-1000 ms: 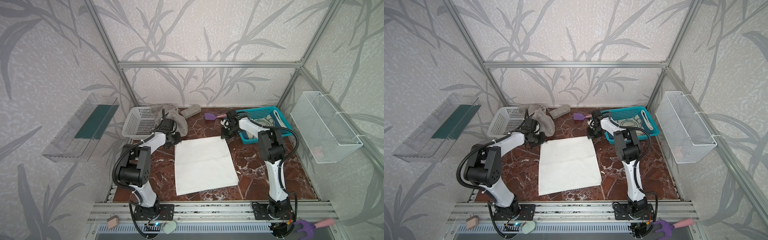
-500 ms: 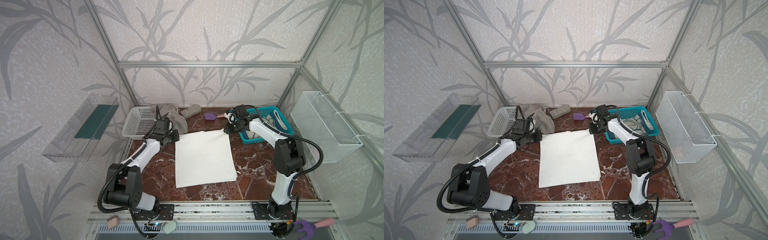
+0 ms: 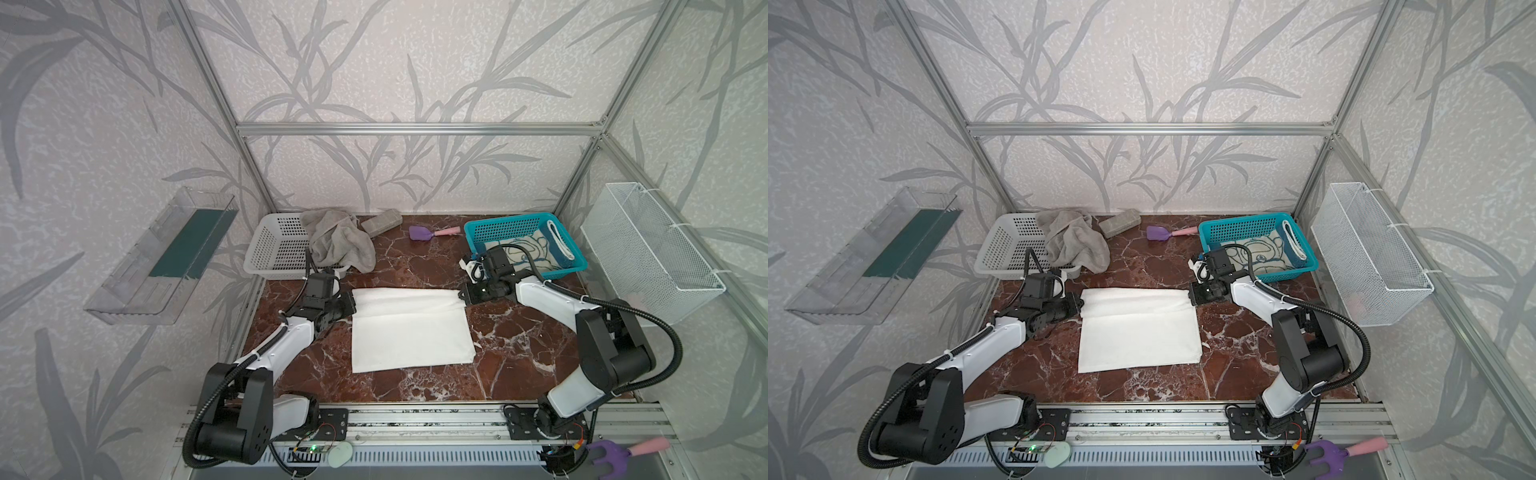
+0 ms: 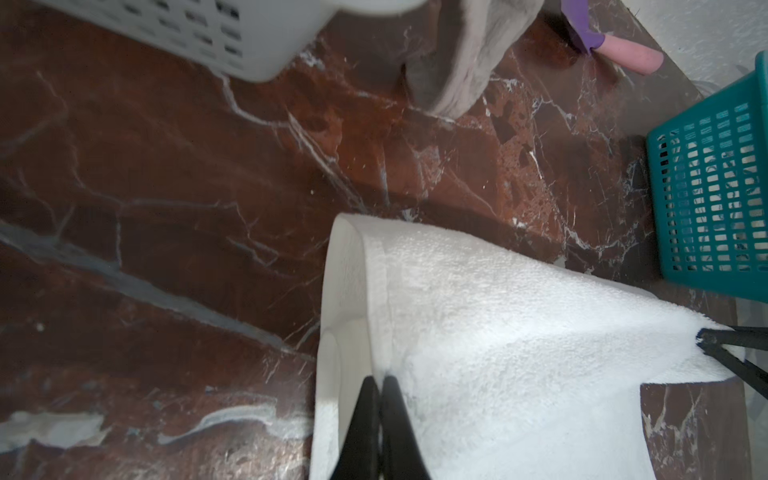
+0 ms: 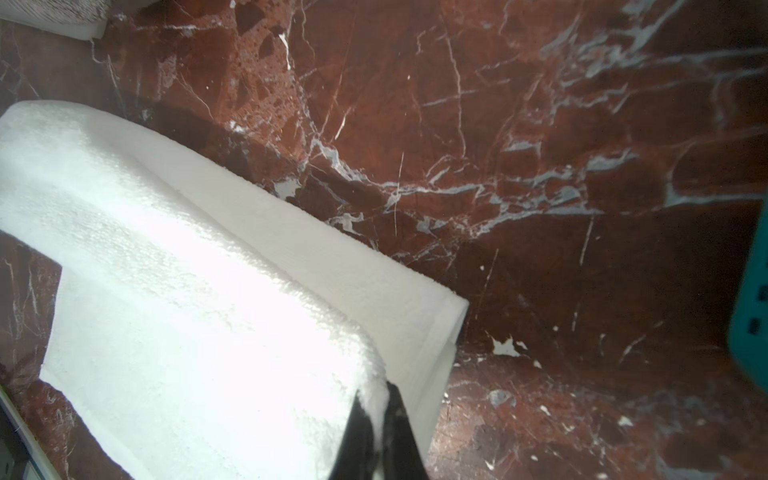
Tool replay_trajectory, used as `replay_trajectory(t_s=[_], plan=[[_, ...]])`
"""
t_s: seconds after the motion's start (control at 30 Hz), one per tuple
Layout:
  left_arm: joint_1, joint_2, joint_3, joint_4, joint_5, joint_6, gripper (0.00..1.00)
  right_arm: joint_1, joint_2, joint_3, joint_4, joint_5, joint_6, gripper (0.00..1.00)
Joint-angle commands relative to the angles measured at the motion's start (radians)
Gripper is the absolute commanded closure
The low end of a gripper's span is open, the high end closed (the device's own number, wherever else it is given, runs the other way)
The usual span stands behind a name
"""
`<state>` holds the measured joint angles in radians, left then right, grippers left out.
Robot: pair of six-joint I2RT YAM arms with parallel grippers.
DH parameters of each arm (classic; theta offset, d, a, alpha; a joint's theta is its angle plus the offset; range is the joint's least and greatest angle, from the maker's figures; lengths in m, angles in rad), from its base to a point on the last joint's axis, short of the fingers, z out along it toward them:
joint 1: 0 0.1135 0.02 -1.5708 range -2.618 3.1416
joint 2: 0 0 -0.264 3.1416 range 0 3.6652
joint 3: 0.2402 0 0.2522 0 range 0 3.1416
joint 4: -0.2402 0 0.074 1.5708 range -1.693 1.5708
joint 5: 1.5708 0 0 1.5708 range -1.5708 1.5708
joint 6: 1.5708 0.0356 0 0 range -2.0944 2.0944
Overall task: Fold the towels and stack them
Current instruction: 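Fold the far edge toward the robot with both grippers, laying it over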
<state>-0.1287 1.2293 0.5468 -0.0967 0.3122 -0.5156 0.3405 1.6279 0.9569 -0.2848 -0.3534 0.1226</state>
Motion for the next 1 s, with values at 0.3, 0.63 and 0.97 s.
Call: replay_trajectory(t_s=[0.3,0.63,0.97], plan=[[0.006,-0.200,0.023,-0.114,0.006,-0.014,1.00,-0.001,-0.170,-0.018,-0.027,-0.002,0.015,1.00],[0.005,-0.260,-0.235,-0.034,0.023,-0.144,1.00,0.006,-0.079,-0.273,0.087,-0.102,0.165,1.00],[0.006,-0.300,-0.120,-0.193,-0.003,-0.091,1.00,0.006,-0.188,-0.122,-0.096,-0.059,0.122,1.00]])
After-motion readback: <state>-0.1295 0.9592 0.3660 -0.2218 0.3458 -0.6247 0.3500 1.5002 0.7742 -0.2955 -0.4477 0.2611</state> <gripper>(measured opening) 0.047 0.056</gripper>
